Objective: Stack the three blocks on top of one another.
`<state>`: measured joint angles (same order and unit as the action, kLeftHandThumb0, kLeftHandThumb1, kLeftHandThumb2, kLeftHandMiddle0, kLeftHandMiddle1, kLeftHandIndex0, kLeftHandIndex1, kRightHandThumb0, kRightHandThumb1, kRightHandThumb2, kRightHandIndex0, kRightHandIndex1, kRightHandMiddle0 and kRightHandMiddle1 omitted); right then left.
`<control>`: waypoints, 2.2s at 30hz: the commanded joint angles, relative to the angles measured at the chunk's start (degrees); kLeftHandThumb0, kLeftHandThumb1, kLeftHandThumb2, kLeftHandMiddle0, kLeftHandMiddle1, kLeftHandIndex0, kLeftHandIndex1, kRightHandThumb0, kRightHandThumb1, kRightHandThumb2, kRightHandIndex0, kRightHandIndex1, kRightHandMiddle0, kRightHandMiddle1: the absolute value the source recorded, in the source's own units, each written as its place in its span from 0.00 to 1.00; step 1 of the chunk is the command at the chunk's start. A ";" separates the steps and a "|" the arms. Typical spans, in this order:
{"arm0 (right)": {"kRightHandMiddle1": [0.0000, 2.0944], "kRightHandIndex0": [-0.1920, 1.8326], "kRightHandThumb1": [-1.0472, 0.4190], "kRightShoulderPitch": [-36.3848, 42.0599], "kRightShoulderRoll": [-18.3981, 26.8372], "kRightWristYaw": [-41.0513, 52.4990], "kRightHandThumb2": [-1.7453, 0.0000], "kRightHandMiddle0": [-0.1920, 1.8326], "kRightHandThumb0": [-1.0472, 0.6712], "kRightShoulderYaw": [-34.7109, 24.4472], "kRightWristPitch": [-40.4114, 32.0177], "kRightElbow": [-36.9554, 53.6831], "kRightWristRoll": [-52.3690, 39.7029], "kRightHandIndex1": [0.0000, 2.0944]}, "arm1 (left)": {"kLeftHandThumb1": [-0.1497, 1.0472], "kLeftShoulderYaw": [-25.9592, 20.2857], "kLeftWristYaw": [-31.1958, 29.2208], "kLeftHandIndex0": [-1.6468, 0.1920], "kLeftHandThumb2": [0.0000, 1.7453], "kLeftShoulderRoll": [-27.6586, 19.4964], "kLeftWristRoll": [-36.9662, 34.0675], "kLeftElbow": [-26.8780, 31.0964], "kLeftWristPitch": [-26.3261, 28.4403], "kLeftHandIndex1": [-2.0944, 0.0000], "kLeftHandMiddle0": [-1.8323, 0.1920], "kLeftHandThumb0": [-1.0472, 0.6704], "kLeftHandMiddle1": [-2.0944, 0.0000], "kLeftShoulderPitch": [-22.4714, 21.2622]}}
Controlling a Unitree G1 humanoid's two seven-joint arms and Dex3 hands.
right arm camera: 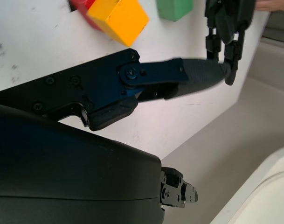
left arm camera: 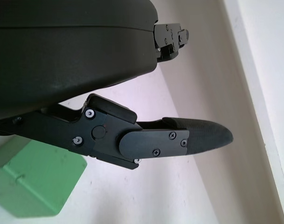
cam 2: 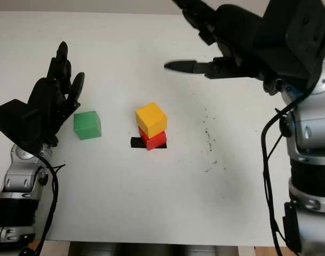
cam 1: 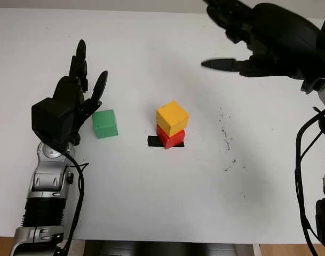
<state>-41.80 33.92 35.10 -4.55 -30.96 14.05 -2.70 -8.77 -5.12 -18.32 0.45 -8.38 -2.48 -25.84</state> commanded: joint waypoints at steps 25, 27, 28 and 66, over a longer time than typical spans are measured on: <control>0.01 0.00 0.00 5.76 -4.86 -8.20 0.64 0.00 0.15 -1.95 3.31 -8.51 -5.45 0.00 | 0.95 0.80 -19.35 0.79 0.03 -28.17 18.79 19.87 3.62 0.97 0.93 0.10 0.98 9.94; 0.01 0.00 0.00 5.72 -4.80 -8.34 0.65 0.00 0.15 -2.00 3.44 -8.63 -5.46 0.00 | 0.95 1.15 -19.07 0.79 0.03 -28.26 19.77 19.01 2.19 0.98 0.93 0.09 0.98 10.45; 0.01 0.00 0.00 5.71 -4.76 -8.34 0.65 0.01 0.15 -2.00 3.53 -8.72 -5.47 0.00 | 0.95 1.54 -18.88 0.79 0.03 -28.31 20.66 18.81 2.05 0.98 0.94 0.08 0.98 10.64; 0.02 0.00 0.00 7.73 -4.55 -9.55 0.65 0.00 0.17 -1.81 3.04 -6.84 -5.61 0.00 | 1.00 10.26 -6.71 0.70 0.04 -23.90 36.91 12.28 -1.44 0.92 0.92 0.11 0.96 12.15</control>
<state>-34.45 28.95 25.70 -5.94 -27.92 5.62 -8.03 0.87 -12.32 -42.04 36.96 4.27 -3.56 -14.22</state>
